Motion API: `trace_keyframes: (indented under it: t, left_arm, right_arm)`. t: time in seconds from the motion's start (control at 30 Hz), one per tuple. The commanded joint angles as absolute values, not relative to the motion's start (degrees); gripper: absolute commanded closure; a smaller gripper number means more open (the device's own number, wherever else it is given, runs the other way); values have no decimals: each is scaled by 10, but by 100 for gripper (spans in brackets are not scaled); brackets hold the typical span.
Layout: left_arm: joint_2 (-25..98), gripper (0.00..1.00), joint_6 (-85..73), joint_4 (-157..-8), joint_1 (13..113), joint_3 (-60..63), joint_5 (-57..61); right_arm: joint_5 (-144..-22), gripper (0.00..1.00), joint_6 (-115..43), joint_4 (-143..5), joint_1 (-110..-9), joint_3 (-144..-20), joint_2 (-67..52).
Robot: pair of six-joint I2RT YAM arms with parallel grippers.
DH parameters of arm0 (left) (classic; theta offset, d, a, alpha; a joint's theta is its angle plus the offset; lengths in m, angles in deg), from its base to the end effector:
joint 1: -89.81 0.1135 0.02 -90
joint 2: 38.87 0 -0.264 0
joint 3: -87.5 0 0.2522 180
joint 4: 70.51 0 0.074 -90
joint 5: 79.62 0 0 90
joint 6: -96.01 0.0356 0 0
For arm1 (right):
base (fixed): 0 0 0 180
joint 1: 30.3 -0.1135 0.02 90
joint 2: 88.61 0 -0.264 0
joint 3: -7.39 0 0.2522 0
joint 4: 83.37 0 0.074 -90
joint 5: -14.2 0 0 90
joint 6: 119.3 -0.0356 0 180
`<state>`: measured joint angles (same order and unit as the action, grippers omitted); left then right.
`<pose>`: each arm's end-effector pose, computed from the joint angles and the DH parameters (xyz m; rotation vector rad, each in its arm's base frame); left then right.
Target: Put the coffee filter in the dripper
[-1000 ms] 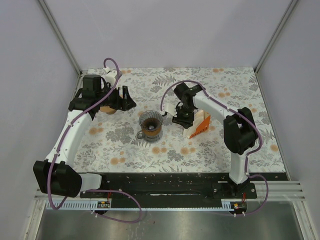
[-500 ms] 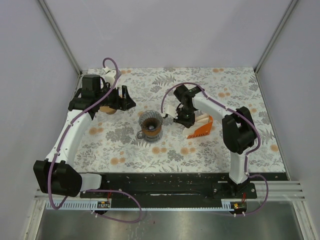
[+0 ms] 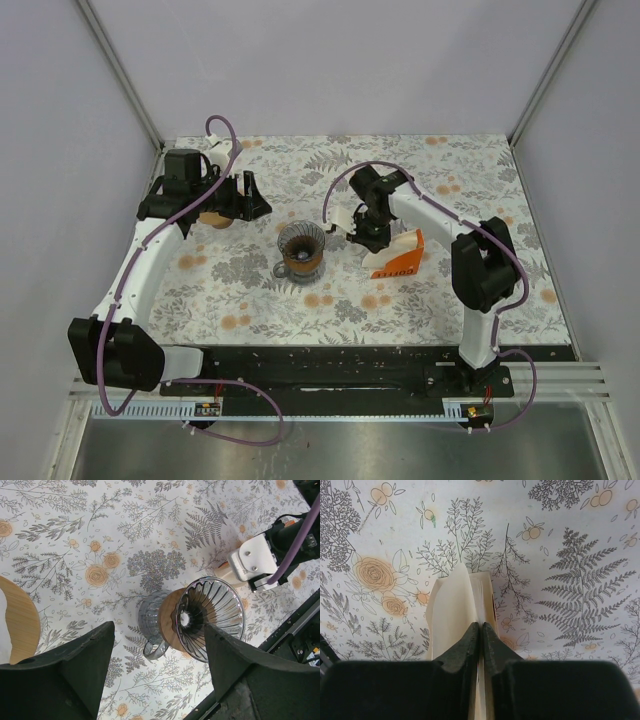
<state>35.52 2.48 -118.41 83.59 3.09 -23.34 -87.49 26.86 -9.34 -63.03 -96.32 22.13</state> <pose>0.2753 -0.0499 0.3480 0.3739 2.1700 -0.7482 0.3164 0.2119 0.2220 -2.0738 2.0808 0.2478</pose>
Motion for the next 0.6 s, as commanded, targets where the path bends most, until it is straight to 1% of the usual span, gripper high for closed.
trace_keyframes:
  t: [0.0,0.23,0.57]
  left_arm:
    - [358,24,20,-1156,841,32,-253]
    - [358,24,20,-1156,842,32,-254]
    - [358,24,20,-1157,843,33,-256]
  right_arm:
    - [-892,94,270,-90,-633,-979,180]
    - [-900,92,263,-87,-633,-986,184]
    - [-898,81,255,-94,-633,-979,205]
